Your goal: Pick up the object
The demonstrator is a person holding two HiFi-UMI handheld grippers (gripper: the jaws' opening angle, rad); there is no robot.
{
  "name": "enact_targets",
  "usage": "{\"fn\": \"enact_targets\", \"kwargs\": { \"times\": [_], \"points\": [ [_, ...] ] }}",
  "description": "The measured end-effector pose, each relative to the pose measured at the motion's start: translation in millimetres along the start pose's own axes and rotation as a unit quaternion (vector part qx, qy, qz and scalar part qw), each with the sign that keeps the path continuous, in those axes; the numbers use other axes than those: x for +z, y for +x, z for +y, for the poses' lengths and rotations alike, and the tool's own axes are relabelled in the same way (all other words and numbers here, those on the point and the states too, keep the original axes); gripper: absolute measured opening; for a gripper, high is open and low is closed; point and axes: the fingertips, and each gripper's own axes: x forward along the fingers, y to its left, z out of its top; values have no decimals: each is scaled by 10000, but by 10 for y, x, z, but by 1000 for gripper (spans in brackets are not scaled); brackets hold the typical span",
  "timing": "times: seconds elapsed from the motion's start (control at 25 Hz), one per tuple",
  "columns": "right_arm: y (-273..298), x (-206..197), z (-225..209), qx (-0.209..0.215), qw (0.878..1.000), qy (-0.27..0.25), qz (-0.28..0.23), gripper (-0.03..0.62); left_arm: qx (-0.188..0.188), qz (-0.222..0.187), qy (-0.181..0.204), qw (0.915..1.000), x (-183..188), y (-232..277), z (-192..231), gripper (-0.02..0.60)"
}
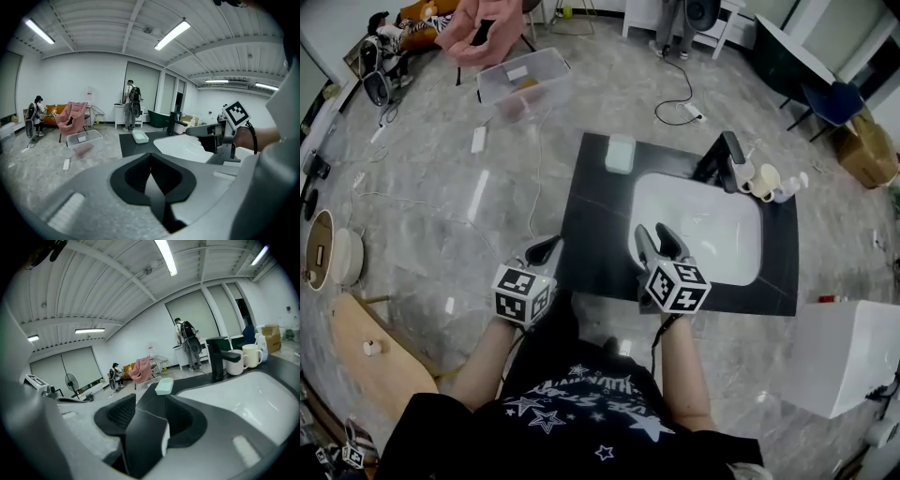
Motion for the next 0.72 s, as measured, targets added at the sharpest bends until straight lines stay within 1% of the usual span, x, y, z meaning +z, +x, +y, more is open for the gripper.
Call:
{"fn": "enact_targets", "kwargs": {
  "times": [0.16,0.32,0.56,0.72],
  "points": [
    [442,151,0,-246,9997,-15,85,201,-261,-19,55,9996,257,292,377,9],
    [803,274,-51,-478,9987,-13,168,201,-457,18,105,9989,410,570,662,9],
    [1282,325,-191,-783,9963,-24,346,201,-664,120,70,9977,475,943,987,9],
    [1599,283,-348,-1044,9929,33,563,201,-695,276,17,9972,431,1160,1193,9]
  ]
}}
